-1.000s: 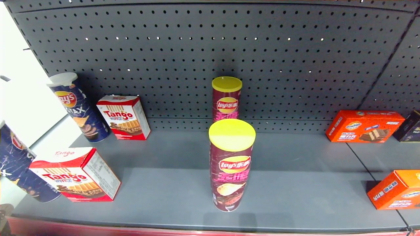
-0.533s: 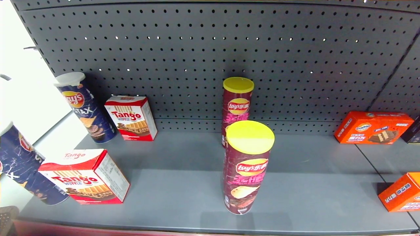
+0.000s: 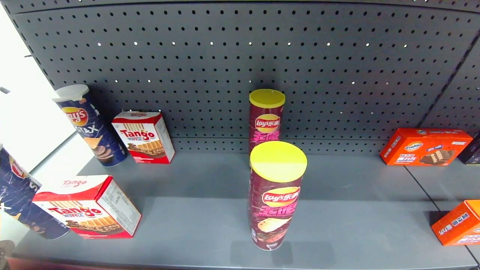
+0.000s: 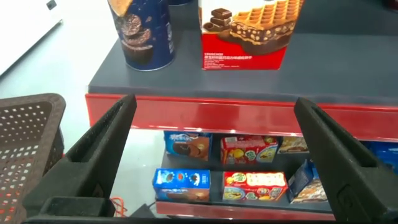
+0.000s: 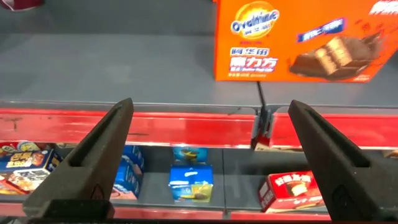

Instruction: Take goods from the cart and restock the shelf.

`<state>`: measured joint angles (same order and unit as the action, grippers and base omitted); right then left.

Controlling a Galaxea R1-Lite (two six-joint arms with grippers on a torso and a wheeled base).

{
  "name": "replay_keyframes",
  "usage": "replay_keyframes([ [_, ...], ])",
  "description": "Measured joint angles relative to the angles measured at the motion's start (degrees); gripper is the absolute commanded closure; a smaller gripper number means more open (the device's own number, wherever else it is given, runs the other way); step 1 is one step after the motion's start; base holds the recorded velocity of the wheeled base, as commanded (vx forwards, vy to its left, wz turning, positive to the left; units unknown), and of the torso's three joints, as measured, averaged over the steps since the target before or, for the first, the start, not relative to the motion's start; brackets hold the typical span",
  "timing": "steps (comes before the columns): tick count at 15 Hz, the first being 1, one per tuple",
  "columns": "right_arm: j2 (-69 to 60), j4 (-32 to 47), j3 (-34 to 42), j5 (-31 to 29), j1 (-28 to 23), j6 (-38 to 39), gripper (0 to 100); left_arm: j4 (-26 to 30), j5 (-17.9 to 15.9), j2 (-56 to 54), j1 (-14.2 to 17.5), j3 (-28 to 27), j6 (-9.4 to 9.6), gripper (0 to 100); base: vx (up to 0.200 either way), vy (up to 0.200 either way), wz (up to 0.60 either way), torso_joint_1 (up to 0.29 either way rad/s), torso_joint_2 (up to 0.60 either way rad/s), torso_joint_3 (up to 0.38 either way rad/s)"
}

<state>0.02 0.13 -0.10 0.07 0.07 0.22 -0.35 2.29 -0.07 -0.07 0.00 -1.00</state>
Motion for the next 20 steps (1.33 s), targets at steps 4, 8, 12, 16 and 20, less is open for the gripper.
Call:
replay_keyframes([
  [4,0.00,-0.04,0.00,0.00,0.02,0.02,0,0.00,0.22,0.00,0.00,0.00,-0.11,0,0.000,0.000,0.00,0.000,0.00,0.000],
  [8,0.00,-0.04,0.00,0.00,0.00,0.02,0,-0.05,0.16,0.00,0.05,0.00,-0.11,0,-0.050,0.000,0.00,0.002,0.00,0.002],
  [12,0.00,-0.06,0.00,0.00,-0.05,0.02,0,-0.07,0.13,0.00,0.00,0.00,-0.11,0,-0.050,0.000,0.00,0.001,0.00,0.001],
  [16,0.00,-0.04,0.00,0.00,0.02,0.00,0,-0.07,0.13,0.00,0.00,0.00,-0.12,0,0.000,0.000,0.00,0.000,0.00,0.000],
  [20,0.00,-0.04,0.00,0.00,-0.05,-0.01,0,-0.07,0.16,0.00,0.00,0.00,-0.12,0,0.000,0.000,0.00,0.000,0.00,0.000],
])
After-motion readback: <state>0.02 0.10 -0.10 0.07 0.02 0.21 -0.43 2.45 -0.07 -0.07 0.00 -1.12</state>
